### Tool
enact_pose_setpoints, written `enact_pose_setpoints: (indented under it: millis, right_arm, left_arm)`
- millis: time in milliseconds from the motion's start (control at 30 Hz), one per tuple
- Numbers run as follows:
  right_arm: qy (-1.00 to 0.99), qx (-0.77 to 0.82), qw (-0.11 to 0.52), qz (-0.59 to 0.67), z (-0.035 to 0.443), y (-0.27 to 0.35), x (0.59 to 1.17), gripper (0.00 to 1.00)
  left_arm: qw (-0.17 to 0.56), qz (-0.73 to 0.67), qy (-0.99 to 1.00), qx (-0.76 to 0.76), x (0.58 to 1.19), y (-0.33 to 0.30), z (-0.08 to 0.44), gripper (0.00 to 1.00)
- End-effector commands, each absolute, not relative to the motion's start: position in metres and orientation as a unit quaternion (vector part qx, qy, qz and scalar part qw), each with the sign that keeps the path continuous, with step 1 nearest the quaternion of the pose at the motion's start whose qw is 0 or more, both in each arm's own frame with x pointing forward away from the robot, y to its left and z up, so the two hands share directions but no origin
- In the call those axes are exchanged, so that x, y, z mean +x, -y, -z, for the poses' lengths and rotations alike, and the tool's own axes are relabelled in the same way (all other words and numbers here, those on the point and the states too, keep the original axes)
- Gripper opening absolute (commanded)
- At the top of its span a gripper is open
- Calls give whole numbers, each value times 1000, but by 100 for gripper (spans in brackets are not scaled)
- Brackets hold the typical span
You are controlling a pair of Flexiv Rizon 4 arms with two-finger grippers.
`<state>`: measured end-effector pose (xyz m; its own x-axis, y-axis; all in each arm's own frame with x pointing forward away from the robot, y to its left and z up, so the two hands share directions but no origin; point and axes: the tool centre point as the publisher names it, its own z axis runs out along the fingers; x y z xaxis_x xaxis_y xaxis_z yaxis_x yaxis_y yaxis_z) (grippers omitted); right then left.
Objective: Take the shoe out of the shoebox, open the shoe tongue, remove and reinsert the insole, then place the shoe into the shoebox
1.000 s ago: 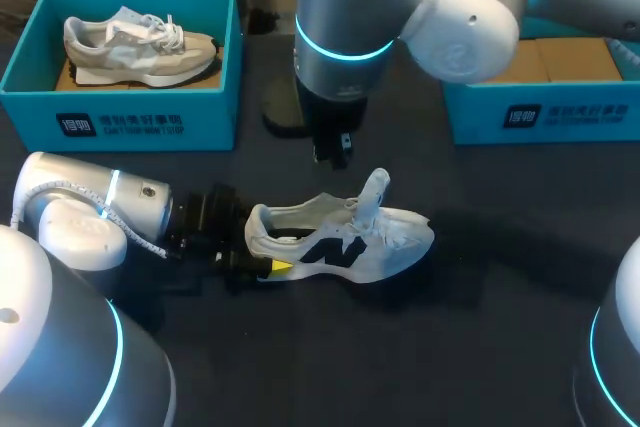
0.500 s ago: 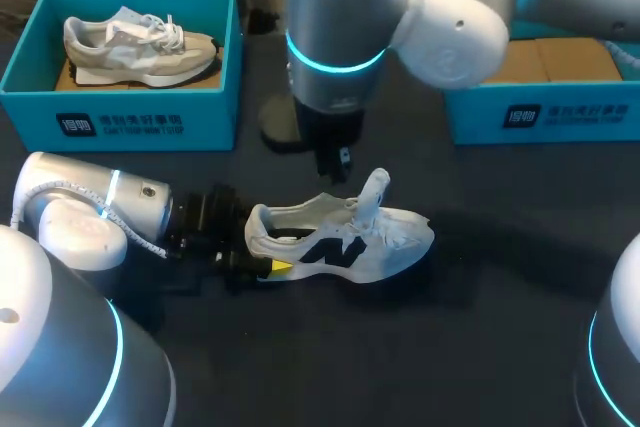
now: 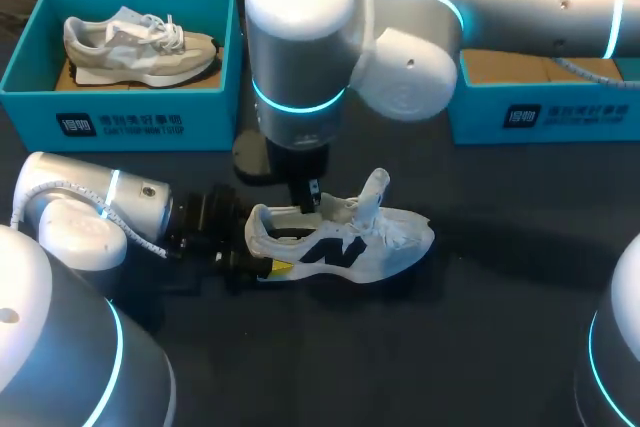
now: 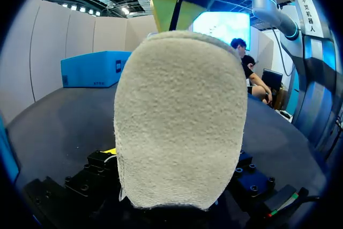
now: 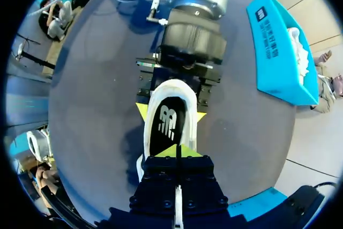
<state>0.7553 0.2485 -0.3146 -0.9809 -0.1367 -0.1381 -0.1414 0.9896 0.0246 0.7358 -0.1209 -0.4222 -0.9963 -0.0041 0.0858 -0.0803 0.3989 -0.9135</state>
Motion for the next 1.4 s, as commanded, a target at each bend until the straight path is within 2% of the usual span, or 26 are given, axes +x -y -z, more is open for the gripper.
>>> enact_pose_setpoints:
  millis: [33,767,900,1033,1233,1400]
  right_arm:
    - [-995,-57,73,-32,337,-252,759,0]
    - [-998,-45,28,-19,380,-227,760,0]
    - [-999,-41,25,-21,384,-226,760,24]
    - [-999,-38,27,-19,384,-226,760,37]
    - [-999,-41,31,-18,390,-228,767,44]
    - [-998,-49,24,-25,401,-233,772,44]
  left_arm:
    - [36,-547,836,25,738,124,426,0]
    - [36,-547,836,25,738,124,426,0]
    - [36,-547,836,25,738,124,426,0]
    - [36,-547,836,25,738,124,426,0]
    - [36,-547,836,25,738,124,426,0]
    - [36,-547,836,25,738,124,426,0]
